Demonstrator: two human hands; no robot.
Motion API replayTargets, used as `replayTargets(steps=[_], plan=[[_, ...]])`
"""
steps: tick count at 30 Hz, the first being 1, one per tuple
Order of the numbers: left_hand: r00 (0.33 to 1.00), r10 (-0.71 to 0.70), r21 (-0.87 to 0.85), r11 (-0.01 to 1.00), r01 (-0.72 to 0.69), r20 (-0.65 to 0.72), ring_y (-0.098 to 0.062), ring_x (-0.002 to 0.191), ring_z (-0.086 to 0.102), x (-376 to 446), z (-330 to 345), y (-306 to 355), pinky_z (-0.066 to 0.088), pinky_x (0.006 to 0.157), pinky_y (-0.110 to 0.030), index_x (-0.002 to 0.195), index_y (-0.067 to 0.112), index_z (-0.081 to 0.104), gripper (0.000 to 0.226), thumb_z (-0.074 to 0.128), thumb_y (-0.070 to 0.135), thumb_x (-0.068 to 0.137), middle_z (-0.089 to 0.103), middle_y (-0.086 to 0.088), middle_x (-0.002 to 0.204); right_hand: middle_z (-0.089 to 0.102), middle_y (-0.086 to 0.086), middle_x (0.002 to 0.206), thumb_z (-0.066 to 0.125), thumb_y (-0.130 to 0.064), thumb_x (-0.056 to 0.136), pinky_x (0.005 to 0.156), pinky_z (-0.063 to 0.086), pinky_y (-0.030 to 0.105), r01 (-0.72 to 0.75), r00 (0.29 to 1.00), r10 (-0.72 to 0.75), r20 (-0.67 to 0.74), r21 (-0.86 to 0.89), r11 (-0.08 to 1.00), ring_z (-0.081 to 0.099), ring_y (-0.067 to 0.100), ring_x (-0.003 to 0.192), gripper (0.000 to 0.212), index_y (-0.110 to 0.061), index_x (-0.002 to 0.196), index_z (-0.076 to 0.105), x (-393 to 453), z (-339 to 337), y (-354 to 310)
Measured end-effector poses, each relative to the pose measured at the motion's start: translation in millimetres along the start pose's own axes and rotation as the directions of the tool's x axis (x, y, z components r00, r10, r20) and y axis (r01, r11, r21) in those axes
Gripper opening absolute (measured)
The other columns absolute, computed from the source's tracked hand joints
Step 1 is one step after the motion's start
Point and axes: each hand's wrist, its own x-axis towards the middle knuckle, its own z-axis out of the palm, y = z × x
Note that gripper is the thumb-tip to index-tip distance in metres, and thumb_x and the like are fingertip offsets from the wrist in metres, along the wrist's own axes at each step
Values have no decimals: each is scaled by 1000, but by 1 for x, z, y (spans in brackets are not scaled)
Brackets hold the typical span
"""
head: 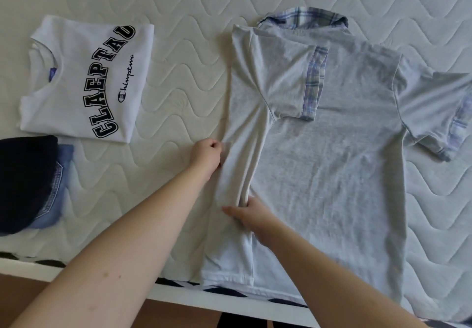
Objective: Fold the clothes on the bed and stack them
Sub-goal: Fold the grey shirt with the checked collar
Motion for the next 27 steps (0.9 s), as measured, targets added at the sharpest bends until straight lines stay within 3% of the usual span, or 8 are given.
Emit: replayTargets(steps=[3,7,10,15,17,21,24,27], plan=[[997,-70,-95,993,71,19,-40,93,66,0,-1,-2,55,84,-55,88,7,62,23,46,19,98,68,-25,100,70,3,115,75,-23,84,93,55,39,-5,999,2,52,57,998,68,20,101,40,-18,121,61,2,5,12],[991,23,102,994,-37,134,-30,82,65,-26,-2,-11,52,74,-39,91,-2,65,44,55,40,96,69,-21,91,70,3,116,74,-31,85,98,52,41,-135,983,123,139,88,987,68,22,104,41,-21,121,58,2,5,26],[977,-6,109,994,-17,211,-28,73,60,-45,-5,-27,47,66,-37,86,-6,59,47,62,41,91,64,-20,80,73,2,110,73,-33,85,97,53,40,-178,972,156,173,115,977,70,21,102,40,-17,120,62,-3,3,38],[963,-28,126,992,-6,267,-27,87,67,-81,-12,-66,54,80,-38,93,9,66,25,69,34,88,71,-11,94,74,1,110,75,-21,85,93,54,35,-207,951,170,258,126,970,69,20,104,32,-14,115,65,-19,10,62],[963,-44,152,988,3,267,-26,89,68,-102,-13,-89,55,80,-38,92,16,65,15,70,29,87,71,-7,96,73,3,111,76,-17,84,92,54,33,-220,955,196,221,88,972,68,20,105,32,-13,114,65,-25,16,79],[961,-121,166,983,81,249,-27,81,68,-140,-16,-128,58,73,-47,95,11,62,23,71,30,86,70,-10,90,72,7,107,72,-25,87,83,58,33,-234,971,236,41,-46,971,69,21,98,32,-10,115,65,-40,23,117],[952,-171,184,975,126,253,-25,89,66,-160,-17,-147,56,80,-43,106,6,61,39,72,37,85,69,-9,100,72,7,101,71,-28,89,69,59,29,-209,971,217,-101,89,974,71,21,89,31,-7,111,65,-53,22,138],[946,-188,155,976,151,264,-27,91,66,-176,-18,-157,54,85,-46,105,5,61,40,74,35,83,69,-11,99,74,9,96,69,-28,91,61,58,26,-220,962,240,-134,147,964,75,22,81,27,-6,107,64,-65,22,153]])
